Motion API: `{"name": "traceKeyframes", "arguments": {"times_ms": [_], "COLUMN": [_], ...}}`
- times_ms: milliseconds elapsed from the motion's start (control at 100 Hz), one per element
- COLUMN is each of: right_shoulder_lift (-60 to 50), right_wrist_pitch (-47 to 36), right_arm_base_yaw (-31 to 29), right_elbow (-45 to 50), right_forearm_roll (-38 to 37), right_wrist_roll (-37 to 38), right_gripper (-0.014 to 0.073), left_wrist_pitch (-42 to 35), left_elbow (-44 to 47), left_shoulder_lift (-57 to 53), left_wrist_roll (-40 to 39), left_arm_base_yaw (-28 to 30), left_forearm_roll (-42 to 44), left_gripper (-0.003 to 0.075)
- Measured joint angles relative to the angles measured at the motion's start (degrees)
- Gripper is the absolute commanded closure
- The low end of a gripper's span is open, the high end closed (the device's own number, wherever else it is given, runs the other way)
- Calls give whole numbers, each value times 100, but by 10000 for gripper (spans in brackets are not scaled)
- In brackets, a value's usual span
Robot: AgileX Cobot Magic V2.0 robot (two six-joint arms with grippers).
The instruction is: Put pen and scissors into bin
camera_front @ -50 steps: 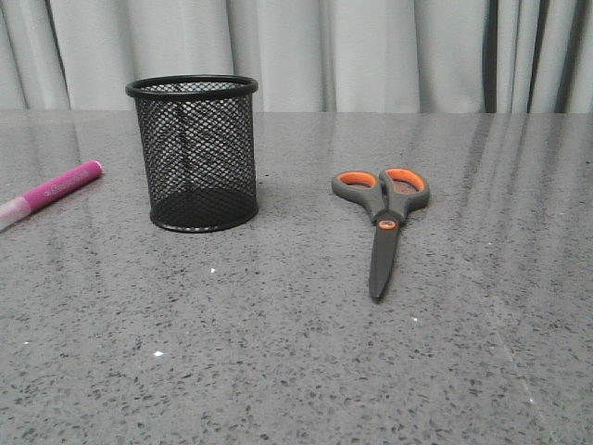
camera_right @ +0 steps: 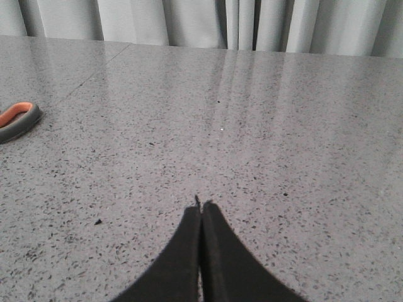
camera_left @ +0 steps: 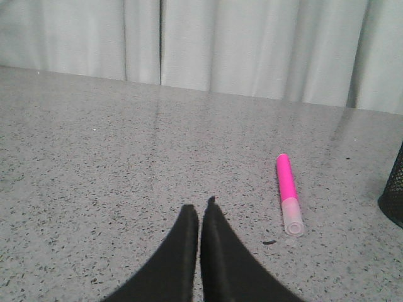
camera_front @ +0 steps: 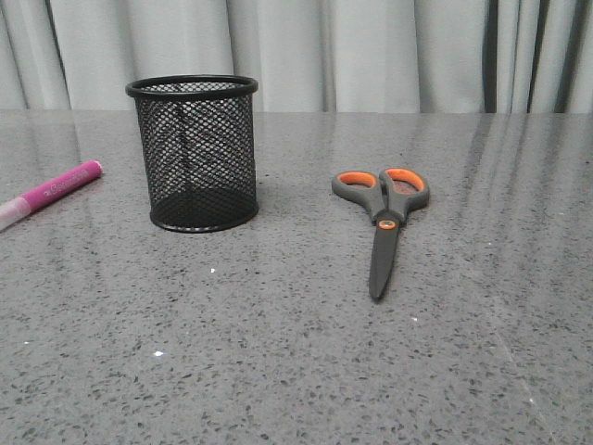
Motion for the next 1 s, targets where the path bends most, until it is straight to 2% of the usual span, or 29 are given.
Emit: {"name": "traceKeyframes", "arguments": {"times_ms": [870, 1000], "right_shoulder_lift": [0, 0], "right_wrist_pitch": [-372, -606], "right_arm_base_yaw": [0, 0], "right_elbow": [0, 0], "right_forearm_roll": [0, 281], "right_wrist_roll": [0, 0], "right_gripper": [669, 669], "left_wrist_pitch": [0, -13], "left_elbow": [0, 0], "left_shoulder_lift": [0, 0], "left_wrist_roll": [0, 0], "left_arm_base_yaw": [0, 0], "left_forearm_roll": [0, -181], "left_gripper": [741, 741]}}
